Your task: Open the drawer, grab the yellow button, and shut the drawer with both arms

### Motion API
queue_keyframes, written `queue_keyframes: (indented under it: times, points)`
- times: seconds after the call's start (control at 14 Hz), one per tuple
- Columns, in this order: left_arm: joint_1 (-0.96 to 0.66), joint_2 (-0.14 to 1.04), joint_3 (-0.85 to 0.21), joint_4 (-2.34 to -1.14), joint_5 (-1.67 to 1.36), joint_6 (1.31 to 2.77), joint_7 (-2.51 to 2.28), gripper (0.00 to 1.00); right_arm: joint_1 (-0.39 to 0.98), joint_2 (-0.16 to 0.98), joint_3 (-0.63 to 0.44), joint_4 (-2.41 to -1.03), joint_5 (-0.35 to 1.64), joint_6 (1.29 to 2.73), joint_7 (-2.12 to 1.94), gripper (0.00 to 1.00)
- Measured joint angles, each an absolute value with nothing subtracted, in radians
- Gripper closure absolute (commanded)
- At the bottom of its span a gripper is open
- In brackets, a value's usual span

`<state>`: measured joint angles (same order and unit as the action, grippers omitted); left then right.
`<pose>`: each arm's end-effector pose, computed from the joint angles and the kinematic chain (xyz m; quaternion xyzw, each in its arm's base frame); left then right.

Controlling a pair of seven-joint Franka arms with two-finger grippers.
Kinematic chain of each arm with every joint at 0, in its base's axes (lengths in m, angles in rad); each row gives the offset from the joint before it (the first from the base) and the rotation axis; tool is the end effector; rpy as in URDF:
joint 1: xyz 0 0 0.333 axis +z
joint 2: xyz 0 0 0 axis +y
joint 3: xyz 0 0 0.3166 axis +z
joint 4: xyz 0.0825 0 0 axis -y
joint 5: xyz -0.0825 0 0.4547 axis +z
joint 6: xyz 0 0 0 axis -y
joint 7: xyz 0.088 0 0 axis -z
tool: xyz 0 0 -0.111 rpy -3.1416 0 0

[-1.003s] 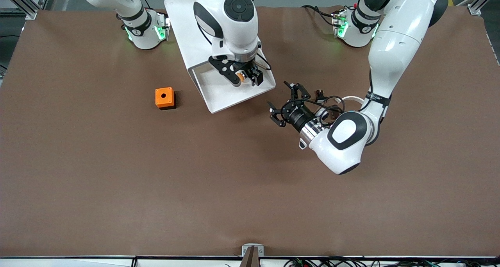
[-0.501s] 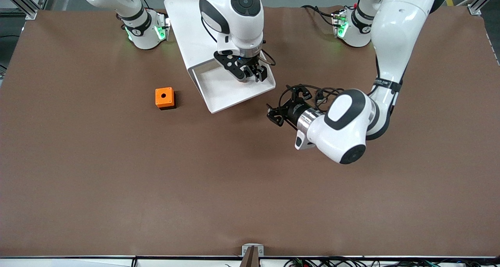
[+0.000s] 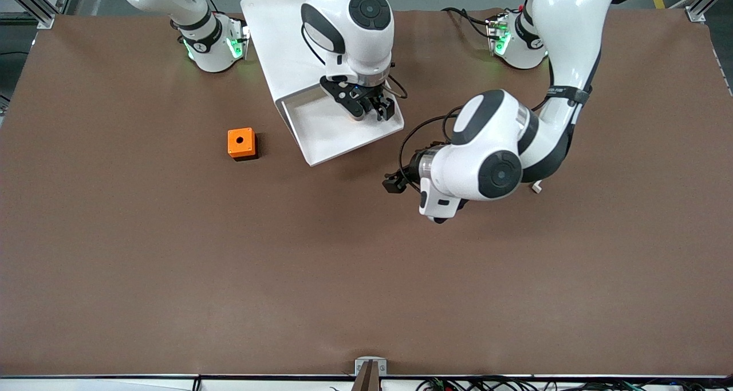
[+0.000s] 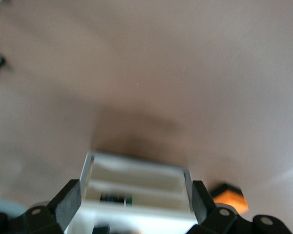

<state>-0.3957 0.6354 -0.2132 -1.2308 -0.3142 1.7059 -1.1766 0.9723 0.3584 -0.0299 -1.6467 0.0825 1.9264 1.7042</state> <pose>0.6470 -0.4425 0.3784 0.9203 0.3181 -0.2130 0.0801 0.4138 0.5827 0.3667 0.9214 -0.3853 -0.0414 0.0300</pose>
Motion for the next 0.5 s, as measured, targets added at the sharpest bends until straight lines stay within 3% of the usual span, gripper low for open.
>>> queue_keyframes:
  times: [0.5]
  points:
    - [-0.462,0.635,-0.213,-1.240,-0.134,1.770,-1.179,0.00,0.972,0.358,-0.036,-1.647,0.082,1.926,1.705,0.01]
